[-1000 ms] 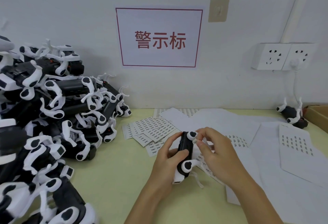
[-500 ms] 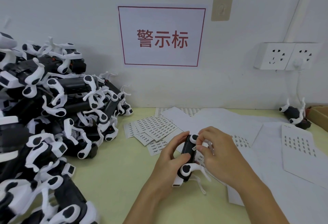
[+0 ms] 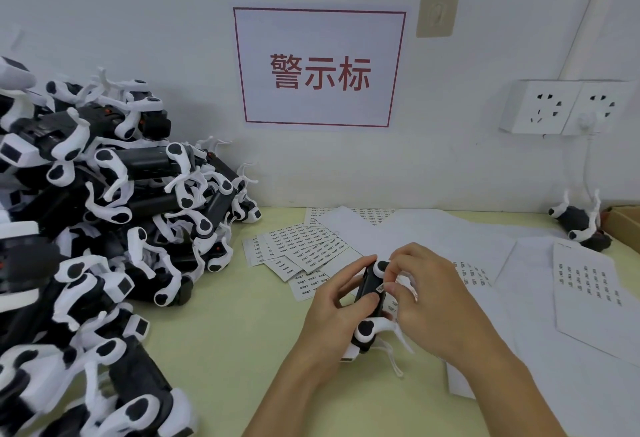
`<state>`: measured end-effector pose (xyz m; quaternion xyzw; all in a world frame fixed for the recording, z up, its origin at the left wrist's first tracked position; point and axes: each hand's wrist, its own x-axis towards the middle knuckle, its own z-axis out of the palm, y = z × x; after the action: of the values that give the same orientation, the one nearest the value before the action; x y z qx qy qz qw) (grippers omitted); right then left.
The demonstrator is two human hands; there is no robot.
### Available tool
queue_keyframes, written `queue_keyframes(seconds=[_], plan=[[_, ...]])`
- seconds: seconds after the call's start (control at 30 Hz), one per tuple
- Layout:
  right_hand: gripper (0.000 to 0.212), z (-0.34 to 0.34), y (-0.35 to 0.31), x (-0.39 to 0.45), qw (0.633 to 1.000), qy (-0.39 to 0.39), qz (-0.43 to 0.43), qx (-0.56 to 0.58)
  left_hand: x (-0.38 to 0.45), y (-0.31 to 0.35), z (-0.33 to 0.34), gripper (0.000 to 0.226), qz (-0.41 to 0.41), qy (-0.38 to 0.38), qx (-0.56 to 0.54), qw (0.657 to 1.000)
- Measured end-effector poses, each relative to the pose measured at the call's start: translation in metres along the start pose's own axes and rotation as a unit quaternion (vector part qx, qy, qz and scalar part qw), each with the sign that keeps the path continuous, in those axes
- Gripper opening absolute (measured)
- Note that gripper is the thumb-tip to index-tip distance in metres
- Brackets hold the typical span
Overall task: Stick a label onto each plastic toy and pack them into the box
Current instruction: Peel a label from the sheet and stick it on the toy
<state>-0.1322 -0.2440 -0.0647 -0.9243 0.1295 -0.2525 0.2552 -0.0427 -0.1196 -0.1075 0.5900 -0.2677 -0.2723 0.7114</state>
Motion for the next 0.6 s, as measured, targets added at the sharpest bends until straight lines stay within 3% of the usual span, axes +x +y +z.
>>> queue_keyframes(seconds=[0.6], plan=[[0.023,0.0026,-0.0020,-0.0001,1.000,0.016,0.009,-0.001,0.0024,-0.0010,0.0041,0.043,0.011,0.022,-0.008,1.000]])
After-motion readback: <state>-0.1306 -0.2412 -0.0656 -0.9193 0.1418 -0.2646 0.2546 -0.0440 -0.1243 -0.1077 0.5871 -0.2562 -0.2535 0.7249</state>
